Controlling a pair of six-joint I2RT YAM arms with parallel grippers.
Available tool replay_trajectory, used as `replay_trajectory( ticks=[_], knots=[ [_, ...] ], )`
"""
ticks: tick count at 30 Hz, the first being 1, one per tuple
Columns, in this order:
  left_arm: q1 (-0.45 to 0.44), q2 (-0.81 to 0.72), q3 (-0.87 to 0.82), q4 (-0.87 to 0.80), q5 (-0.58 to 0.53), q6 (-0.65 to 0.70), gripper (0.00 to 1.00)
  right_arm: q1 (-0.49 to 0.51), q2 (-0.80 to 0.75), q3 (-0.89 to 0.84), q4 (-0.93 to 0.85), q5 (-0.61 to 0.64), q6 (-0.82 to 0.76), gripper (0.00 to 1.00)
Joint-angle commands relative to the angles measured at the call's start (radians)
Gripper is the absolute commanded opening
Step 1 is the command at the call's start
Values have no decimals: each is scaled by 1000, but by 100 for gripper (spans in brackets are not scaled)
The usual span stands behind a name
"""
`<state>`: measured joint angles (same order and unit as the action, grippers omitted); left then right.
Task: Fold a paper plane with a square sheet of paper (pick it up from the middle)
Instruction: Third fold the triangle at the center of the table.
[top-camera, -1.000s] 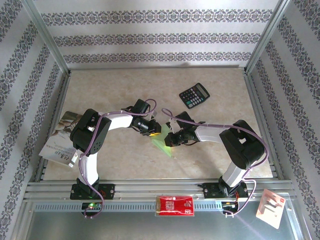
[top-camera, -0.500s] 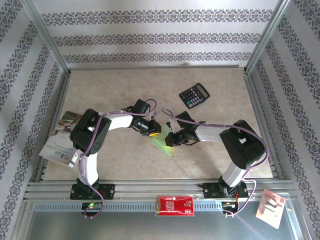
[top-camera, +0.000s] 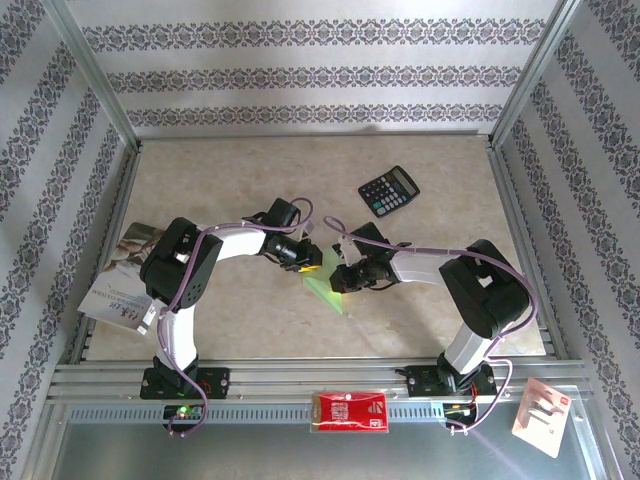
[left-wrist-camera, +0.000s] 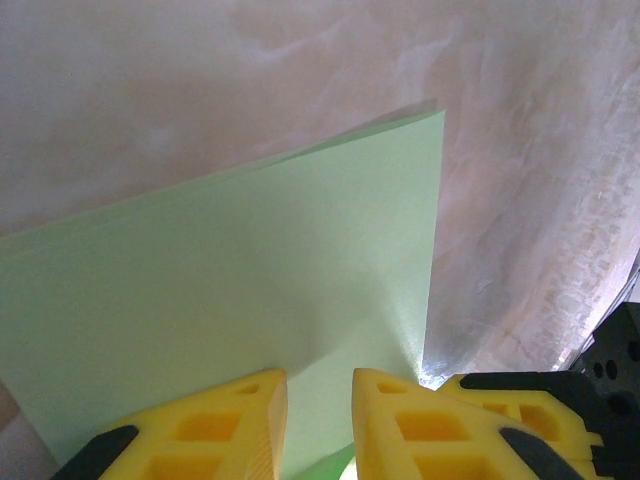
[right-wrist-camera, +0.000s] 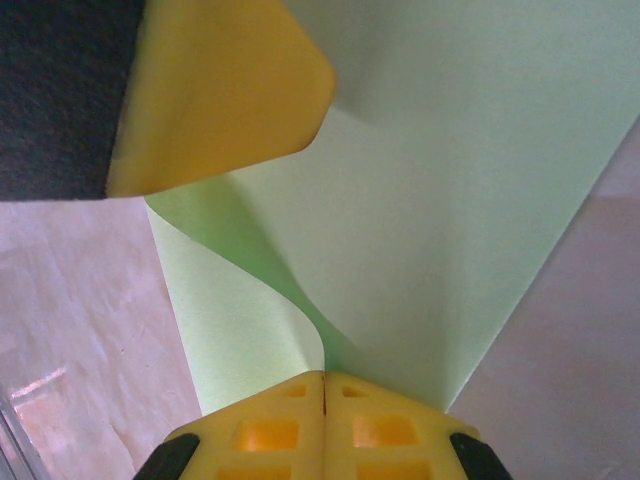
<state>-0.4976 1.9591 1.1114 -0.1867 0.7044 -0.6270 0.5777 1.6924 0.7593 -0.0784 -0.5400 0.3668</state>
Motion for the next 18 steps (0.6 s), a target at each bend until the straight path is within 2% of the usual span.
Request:
replay_trajectory(
  ticks=[1, 18],
  knots=[
    [-7, 38, -8, -76, -70, 26, 24, -8, 23, 15, -12, 6, -11, 4],
    [-7, 40, 1, -84, -72, 31, 24, -10, 38, 27, -26, 11, -13, 3]
  ],
)
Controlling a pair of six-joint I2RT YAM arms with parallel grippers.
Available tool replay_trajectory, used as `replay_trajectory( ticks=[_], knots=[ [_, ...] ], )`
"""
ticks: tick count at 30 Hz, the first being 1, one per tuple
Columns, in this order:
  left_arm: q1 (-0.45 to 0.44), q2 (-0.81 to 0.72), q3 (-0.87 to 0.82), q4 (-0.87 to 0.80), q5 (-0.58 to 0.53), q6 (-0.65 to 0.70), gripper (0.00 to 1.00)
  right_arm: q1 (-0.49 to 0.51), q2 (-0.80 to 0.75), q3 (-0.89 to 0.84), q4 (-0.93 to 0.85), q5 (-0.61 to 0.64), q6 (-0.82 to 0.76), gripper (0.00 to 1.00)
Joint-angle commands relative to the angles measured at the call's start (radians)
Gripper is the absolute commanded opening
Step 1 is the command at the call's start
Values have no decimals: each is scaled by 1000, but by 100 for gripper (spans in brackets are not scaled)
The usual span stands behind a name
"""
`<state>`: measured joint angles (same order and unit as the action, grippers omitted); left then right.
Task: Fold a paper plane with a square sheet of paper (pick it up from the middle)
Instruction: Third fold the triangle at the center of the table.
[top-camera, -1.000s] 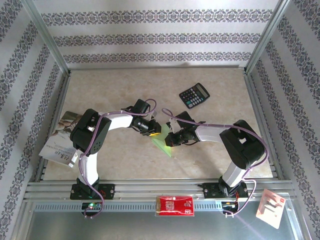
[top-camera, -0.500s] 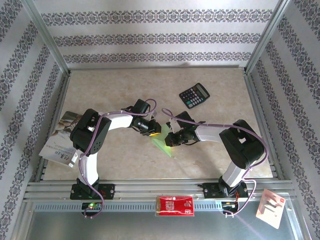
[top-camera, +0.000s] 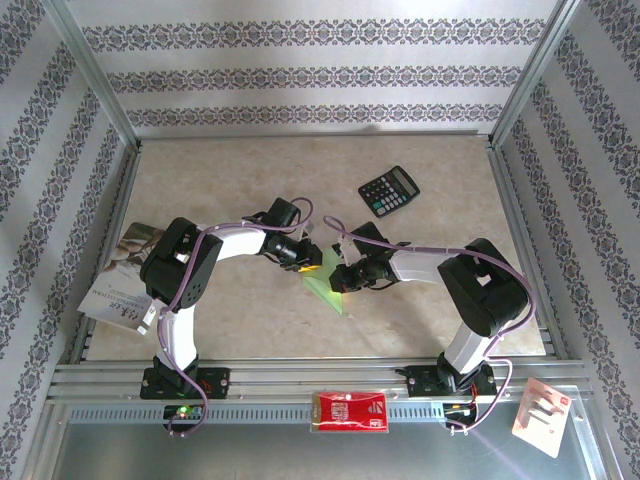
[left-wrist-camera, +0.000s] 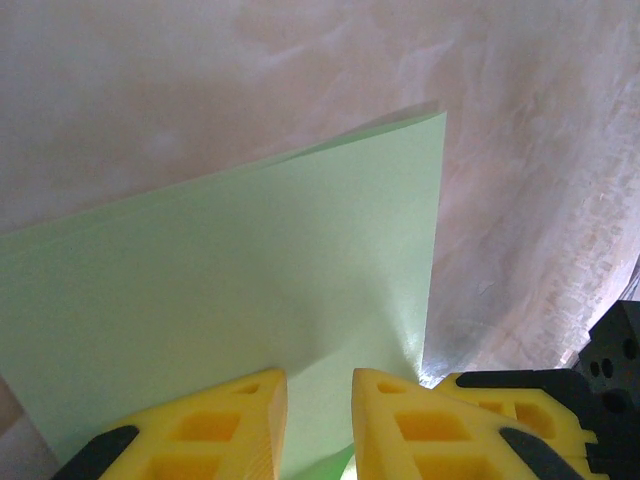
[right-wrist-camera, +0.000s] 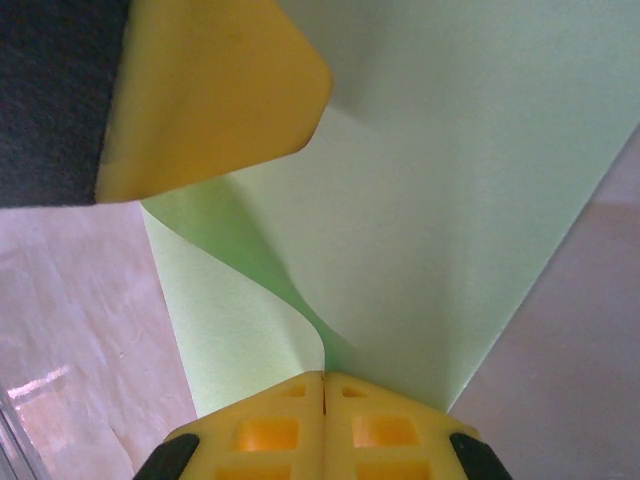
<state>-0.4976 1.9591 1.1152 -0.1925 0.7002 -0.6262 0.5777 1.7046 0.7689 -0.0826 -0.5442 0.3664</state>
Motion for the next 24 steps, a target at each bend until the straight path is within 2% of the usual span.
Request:
replay_trajectory(
  ticks=[1, 10, 24],
  knots=[
    [-7, 41, -3, -79, -67, 29, 24, -10, 19, 23, -22, 8, -9, 3],
    [-7, 42, -9, -73, -67, 29, 24, -9, 3, 32, -29, -13, -6, 3],
    [-7, 40, -1, -79, -67, 30, 24, -10, 43, -5, -19, 20, -4, 3]
  ],
)
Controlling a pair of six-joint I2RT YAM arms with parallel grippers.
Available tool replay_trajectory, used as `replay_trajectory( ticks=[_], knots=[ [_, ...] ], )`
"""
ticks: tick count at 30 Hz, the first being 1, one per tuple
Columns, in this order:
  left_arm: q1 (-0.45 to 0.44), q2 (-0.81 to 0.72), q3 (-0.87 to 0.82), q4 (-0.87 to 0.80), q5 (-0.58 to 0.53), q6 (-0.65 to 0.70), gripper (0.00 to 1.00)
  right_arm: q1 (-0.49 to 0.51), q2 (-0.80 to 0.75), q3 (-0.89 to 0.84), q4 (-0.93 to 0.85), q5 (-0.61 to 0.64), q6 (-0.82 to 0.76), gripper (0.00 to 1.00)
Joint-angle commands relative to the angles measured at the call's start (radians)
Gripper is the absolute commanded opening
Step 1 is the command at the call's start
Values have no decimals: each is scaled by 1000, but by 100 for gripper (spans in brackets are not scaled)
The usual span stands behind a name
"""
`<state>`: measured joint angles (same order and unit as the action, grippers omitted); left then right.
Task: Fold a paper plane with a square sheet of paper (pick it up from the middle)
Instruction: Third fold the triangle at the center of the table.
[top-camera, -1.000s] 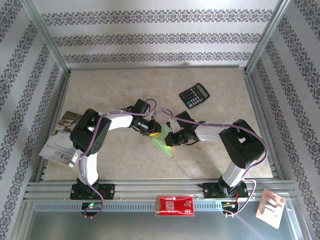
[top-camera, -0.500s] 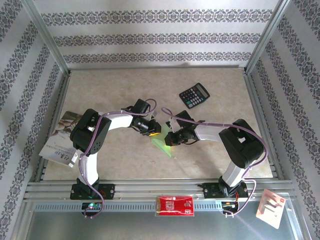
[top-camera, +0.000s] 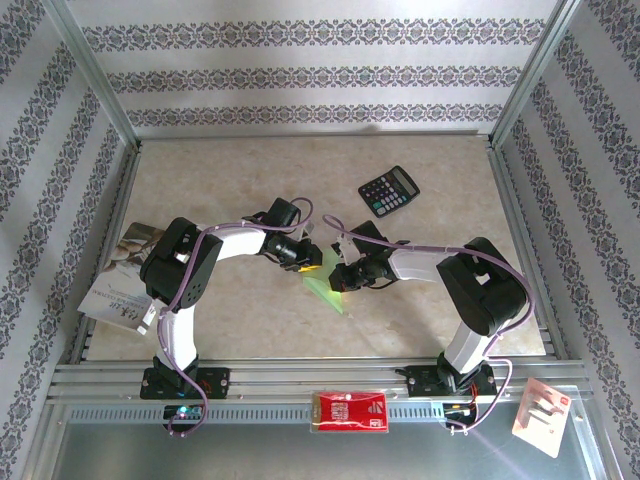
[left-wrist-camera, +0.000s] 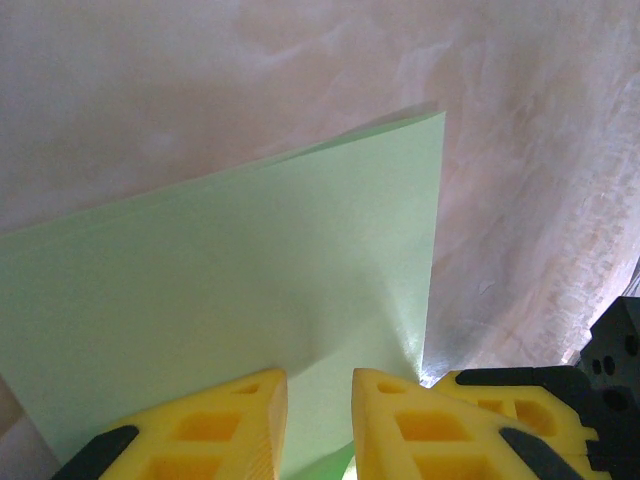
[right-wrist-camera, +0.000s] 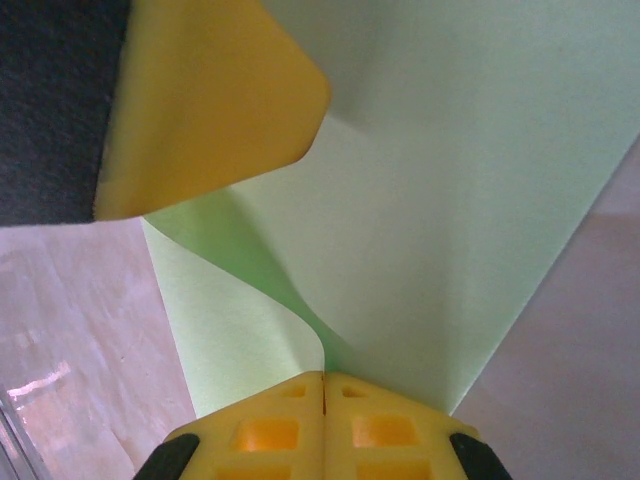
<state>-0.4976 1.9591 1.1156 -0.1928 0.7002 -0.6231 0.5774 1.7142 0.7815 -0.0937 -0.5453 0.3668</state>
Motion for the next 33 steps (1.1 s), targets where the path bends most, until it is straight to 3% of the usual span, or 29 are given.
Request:
replay_trajectory(
  ticks=[1, 20, 28, 33],
  knots=[
    [-8, 40, 0, -80, -68, 28, 24, -10, 33, -21, -5, 22, -4, 3],
    [-7, 25, 50, -121, -87, 40, 25, -9, 5, -56, -9, 38, -5, 1],
    [5, 8, 130, -135, -91, 27, 34, -9, 10, -81, 10, 50, 15, 0],
    [58, -97, 82, -112, -176, -5, 36, -10, 25, -55, 15, 84, 47, 0]
  ],
)
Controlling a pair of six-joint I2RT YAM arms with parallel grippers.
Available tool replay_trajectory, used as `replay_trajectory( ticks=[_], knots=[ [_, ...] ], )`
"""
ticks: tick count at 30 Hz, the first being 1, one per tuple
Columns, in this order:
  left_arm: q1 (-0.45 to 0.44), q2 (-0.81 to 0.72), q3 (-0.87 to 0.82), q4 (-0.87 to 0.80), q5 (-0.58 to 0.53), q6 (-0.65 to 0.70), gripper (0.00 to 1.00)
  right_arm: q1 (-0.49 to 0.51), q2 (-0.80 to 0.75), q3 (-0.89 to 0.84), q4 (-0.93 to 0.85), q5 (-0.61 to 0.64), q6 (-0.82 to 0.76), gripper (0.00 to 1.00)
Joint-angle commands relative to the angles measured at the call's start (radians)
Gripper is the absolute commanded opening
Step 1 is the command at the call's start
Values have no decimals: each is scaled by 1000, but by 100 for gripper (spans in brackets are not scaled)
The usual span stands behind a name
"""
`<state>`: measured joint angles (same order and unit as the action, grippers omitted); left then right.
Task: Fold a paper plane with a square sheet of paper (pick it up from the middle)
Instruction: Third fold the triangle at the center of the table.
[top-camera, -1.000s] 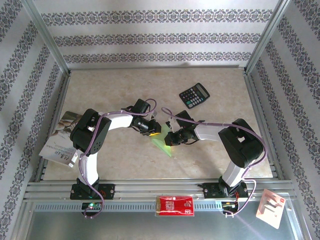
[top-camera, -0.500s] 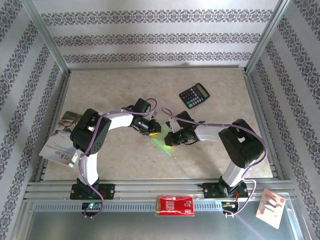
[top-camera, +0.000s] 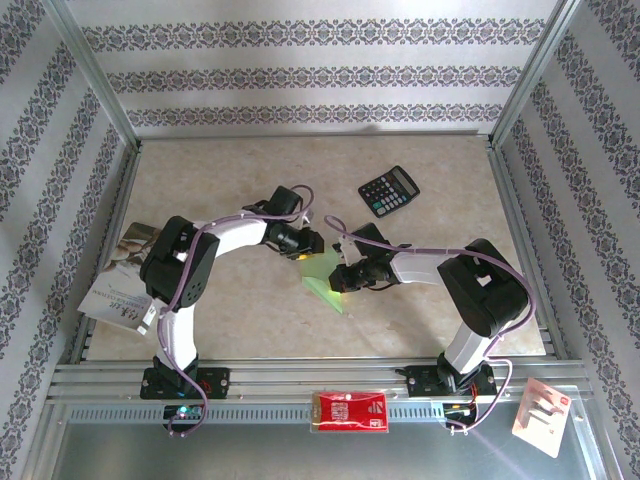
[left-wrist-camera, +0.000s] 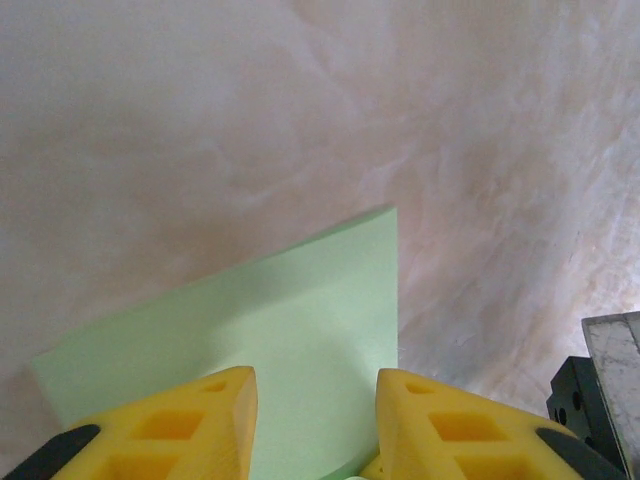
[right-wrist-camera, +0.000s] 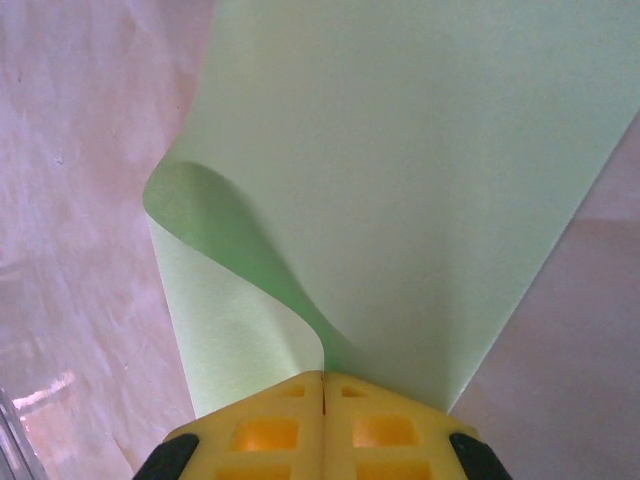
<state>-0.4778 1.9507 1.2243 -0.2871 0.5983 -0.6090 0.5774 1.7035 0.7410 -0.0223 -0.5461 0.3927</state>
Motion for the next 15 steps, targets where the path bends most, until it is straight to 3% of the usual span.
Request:
replay_trajectory(
  ticks=[1, 4, 8, 15],
  knots=[
    [46, -122, -58, -6, -95, -34, 35, -11, 38, -11, -56, 91, 27, 0],
    [52, -246, -189, 48, -137, -94, 30, -13, 46, 13, -51, 98, 48, 0],
    [25, -404, -402, 200, -105, -238, 23, -13, 61, 25, -38, 109, 70, 0],
    [-218, -490, -564, 438, -167, -433, 16, -13, 85, 41, -34, 104, 74, 0]
  ],
)
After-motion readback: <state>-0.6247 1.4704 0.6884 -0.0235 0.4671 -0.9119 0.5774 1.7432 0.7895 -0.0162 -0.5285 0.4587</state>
